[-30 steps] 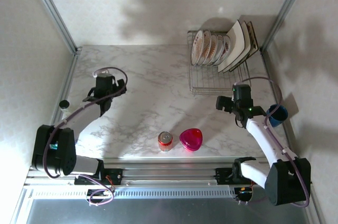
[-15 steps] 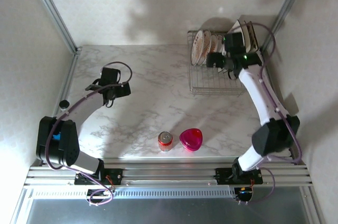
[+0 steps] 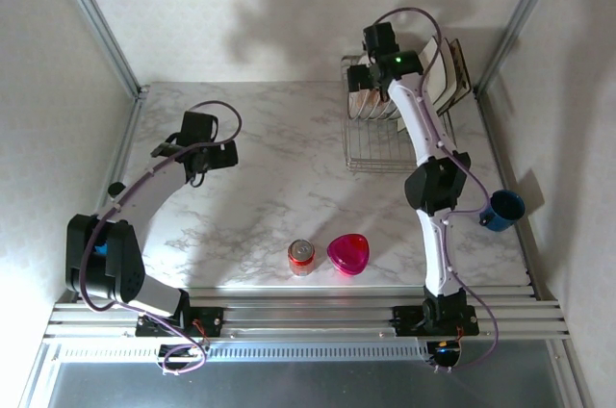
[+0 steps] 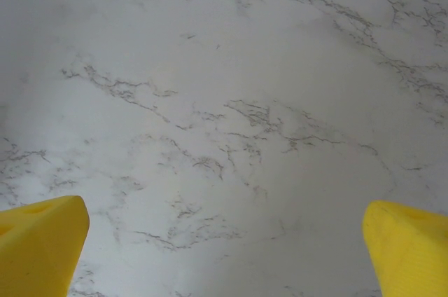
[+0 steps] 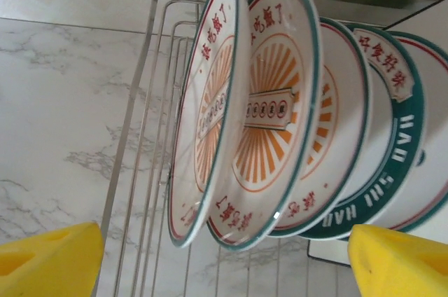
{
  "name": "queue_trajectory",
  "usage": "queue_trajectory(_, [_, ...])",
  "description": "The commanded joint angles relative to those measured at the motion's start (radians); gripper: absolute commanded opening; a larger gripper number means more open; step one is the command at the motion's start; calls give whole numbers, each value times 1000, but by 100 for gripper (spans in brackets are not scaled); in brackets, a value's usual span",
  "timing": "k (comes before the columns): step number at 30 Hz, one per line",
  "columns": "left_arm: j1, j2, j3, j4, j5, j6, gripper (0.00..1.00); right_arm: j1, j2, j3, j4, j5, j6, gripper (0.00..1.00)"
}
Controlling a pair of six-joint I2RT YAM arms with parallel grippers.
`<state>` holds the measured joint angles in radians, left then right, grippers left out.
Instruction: Unload the plates from the dish rack
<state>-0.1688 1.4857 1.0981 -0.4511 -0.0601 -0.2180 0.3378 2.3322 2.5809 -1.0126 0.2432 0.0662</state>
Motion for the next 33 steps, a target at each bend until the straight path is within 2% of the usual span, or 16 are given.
queue_trajectory(1, [0, -13, 25, -35, -17, 23, 100, 22, 36, 56, 36, 26, -21, 85])
queue_trajectory(7, [0, -26, 7, -22, -8, 23, 100, 38, 128, 117, 90, 121, -29, 73])
queue_trajectory(12, [-1, -24, 0, -12, 6, 25, 99, 39, 175, 141, 120, 198, -17, 68])
queue_trajectory(14, [0, -23, -3, -8, 9, 26, 100, 39, 186, 142, 137, 205, -8, 67])
queue_trajectory(23, [0, -29, -17, 3, 15, 33, 99, 40, 234, 176, 196, 206, 13, 51])
queue_trajectory(29, [0, -28, -20, 9, 25, 37, 100, 40, 249, 177, 211, 216, 12, 47])
queue_trajectory(33, [0, -33, -20, 9, 25, 39, 100, 41, 255, 176, 222, 228, 14, 37])
